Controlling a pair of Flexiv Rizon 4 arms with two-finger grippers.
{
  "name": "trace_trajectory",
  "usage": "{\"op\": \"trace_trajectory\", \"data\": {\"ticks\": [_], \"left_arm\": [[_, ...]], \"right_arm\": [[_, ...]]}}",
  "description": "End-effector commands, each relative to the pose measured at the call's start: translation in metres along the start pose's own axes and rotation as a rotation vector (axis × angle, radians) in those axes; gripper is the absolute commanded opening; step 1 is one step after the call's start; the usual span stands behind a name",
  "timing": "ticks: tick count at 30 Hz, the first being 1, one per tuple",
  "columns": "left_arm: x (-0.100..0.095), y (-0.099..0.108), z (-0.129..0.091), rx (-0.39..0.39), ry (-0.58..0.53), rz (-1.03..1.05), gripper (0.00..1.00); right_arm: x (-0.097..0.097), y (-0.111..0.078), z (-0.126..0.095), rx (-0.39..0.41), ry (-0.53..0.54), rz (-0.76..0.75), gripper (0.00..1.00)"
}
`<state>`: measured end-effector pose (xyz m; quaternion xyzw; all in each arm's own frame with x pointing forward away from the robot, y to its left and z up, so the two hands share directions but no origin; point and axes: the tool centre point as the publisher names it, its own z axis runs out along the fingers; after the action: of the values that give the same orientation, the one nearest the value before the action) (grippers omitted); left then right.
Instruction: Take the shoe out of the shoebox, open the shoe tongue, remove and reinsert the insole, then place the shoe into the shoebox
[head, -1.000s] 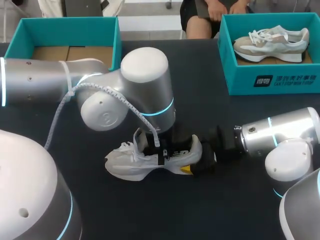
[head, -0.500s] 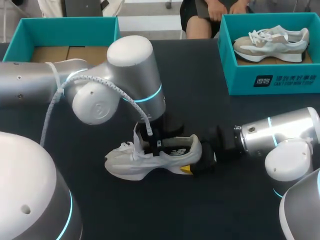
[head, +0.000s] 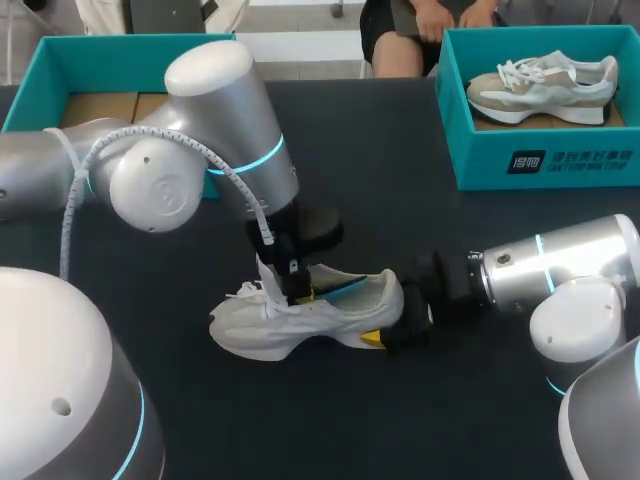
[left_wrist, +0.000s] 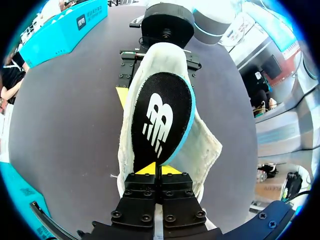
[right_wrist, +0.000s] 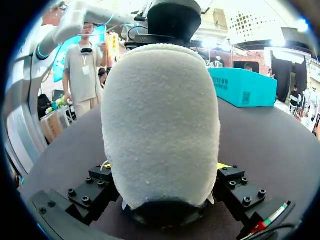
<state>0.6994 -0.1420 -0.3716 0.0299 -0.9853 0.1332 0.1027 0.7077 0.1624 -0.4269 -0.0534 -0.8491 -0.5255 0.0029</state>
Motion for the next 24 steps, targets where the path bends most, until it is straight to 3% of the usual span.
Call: {"op": "trace_trajectory", "data": {"ticks": [1,15,24], "left_arm": [[0.008,0.005,-0.012,0.034,-0.004,0.015,0.0],[0.034,-0.034,-0.054,0.185,-0.044,0.1,0.0],[0.032,-0.061,-0.064,0.212,-0.055,0.124,0.0]], "right_arm": [[-0.001,-0.004,0.004,0.004,-0.002,0.0,0.0],[-0.001,-0.004,0.004,0.004,-0.002,0.0,0.0],[-0.001,-0.004,0.004,0.004,-0.002,0.0,0.0]]}}
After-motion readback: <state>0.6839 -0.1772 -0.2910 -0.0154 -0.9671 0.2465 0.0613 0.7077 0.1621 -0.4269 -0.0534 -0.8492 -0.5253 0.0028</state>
